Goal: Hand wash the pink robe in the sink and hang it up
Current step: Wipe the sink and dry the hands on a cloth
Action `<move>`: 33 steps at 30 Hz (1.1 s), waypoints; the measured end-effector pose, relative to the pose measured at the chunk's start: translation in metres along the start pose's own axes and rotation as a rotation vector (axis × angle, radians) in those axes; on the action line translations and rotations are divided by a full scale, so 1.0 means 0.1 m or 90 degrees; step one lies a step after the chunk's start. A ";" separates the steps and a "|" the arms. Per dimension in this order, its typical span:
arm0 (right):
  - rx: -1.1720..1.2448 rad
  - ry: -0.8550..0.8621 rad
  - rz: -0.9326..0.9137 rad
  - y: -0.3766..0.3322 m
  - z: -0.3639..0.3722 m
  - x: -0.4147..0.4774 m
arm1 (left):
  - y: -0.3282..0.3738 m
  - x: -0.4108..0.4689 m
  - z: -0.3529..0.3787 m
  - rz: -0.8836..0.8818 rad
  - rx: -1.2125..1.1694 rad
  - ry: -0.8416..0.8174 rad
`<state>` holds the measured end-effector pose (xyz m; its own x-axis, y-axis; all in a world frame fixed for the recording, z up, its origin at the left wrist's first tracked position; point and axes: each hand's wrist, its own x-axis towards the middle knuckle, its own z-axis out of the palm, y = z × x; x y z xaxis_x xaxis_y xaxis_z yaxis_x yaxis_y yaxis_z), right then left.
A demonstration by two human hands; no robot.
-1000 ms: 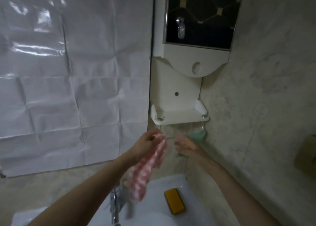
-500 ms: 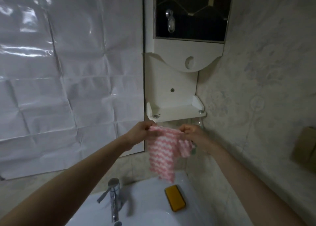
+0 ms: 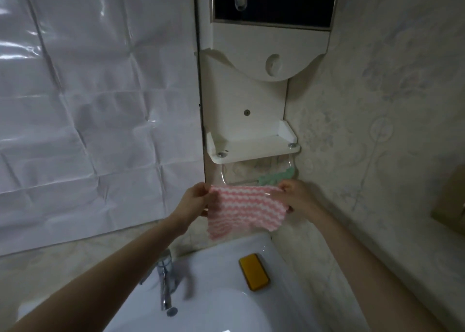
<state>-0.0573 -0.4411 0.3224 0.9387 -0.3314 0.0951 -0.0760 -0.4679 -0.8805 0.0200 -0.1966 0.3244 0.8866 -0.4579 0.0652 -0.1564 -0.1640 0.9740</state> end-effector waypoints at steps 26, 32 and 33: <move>-0.651 -0.075 -0.218 -0.25 0.38 0.55 | -0.06 0.48 0.64 0.198 0.807 0.052; -0.365 0.320 -0.401 0.11 0.69 0.15 | -0.16 0.31 0.48 0.434 0.686 0.163; -0.264 0.414 -0.419 0.30 0.85 -0.07 | -0.30 0.18 0.43 0.461 0.608 0.177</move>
<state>-0.0378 -0.3832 0.2560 0.4806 -0.2288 0.8466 0.1643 -0.9248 -0.3432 0.0220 -0.2378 0.2867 0.5073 -0.5267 0.6821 -0.8029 -0.5765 0.1520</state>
